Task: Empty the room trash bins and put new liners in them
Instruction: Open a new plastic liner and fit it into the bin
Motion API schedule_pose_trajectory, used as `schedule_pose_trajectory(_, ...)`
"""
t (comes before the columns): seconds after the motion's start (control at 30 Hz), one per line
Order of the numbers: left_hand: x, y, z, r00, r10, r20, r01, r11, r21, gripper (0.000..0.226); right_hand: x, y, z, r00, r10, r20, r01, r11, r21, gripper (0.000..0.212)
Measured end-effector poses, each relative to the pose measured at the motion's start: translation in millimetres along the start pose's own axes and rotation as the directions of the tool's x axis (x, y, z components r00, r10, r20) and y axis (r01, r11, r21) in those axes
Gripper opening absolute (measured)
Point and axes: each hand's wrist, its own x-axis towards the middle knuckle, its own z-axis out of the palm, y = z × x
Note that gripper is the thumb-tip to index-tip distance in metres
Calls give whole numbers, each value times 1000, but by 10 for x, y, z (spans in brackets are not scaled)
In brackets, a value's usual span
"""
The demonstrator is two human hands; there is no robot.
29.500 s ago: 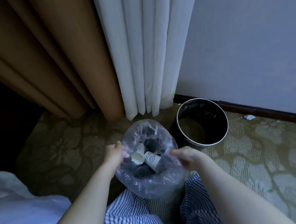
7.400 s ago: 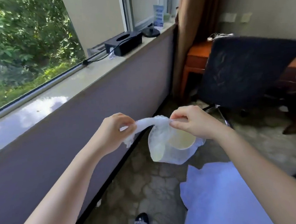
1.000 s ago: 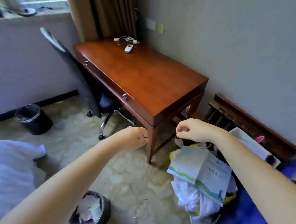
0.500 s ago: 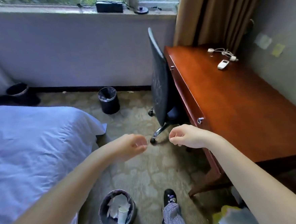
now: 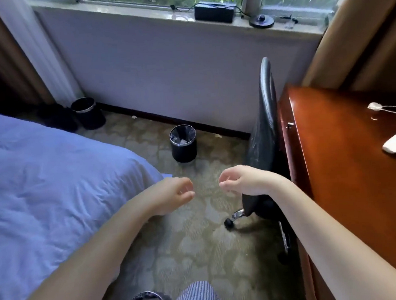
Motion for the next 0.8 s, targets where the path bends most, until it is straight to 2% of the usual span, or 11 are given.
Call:
schedule_pose_trajectory(0.27,1033,-561,-561,996,-81,-30,80,996,-43,24,1235,52,-505,1000,-8,14,7,997,80,16)
schedule_pose_trajectory(0.47,2043,-1101,-1280,990,-139,-37,134,983,-122,27,2427,-133,-984,998,56,-4,-55,982,181,14)
schedule_pose_trajectory(0.8,3516,-1752,-2449,994,-111,-4,110,990,-90,26,3986,-340,-1890,991,131,15,-132,978,162,15)
